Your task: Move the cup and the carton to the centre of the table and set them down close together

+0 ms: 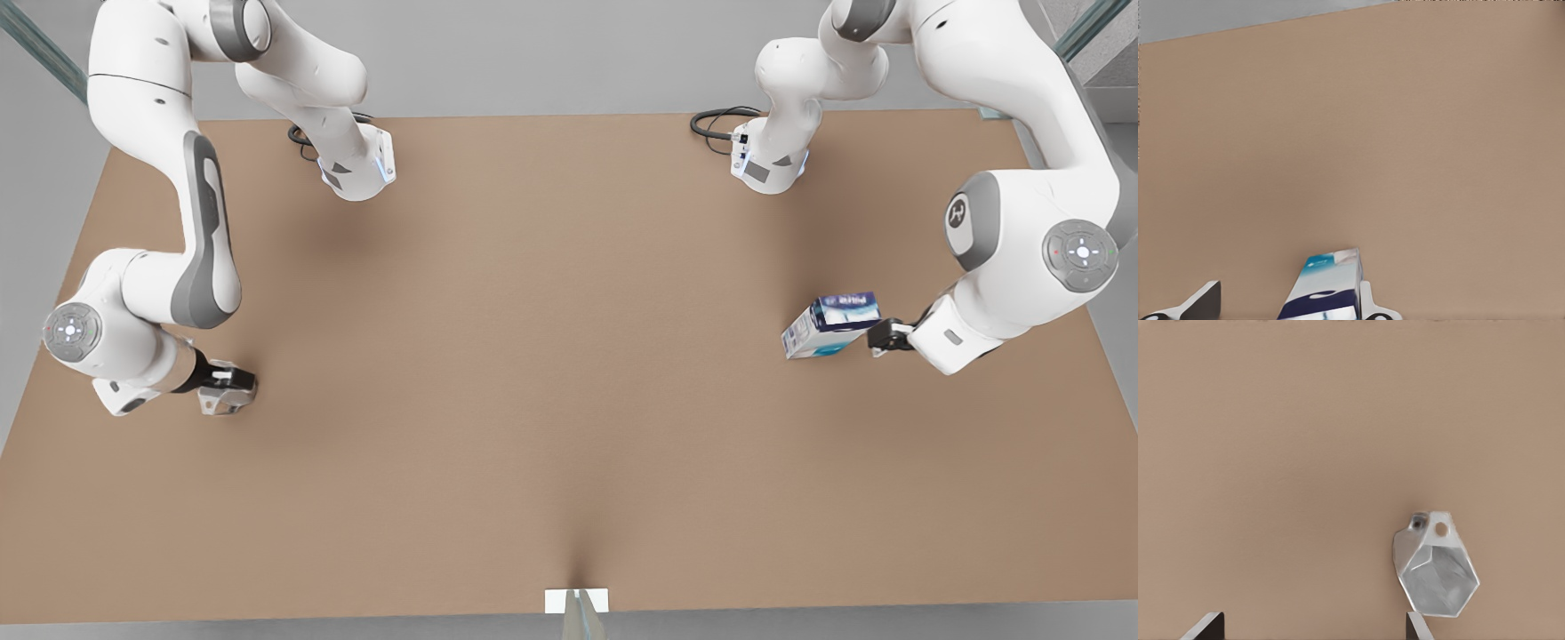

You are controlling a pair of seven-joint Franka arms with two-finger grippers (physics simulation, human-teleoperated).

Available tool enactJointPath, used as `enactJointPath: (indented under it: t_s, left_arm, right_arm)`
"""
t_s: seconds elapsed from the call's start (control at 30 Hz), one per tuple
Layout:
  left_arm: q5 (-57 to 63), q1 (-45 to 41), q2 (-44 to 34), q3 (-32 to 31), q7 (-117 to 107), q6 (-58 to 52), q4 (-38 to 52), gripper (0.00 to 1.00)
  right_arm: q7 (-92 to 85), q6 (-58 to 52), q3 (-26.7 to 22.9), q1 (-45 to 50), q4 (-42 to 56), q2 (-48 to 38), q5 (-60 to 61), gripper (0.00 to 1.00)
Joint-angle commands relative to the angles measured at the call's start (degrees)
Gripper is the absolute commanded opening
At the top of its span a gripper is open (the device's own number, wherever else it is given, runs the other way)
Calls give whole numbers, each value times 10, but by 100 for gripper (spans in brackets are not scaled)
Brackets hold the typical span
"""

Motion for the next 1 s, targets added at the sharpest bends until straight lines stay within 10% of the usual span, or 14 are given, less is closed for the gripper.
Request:
enactJointPath:
  t_s: [0.0, 0.97]
  left_arm:
    - [-2, 0, 0, 0, 0, -1, 0, 100]
    - [-5, 1, 25, 6, 3, 1, 1, 100]
  right_arm:
    - [-1, 10, 0, -1, -1, 3, 0, 100]
    - [-110, 222, -34, -19, -168, 56, -1, 100]
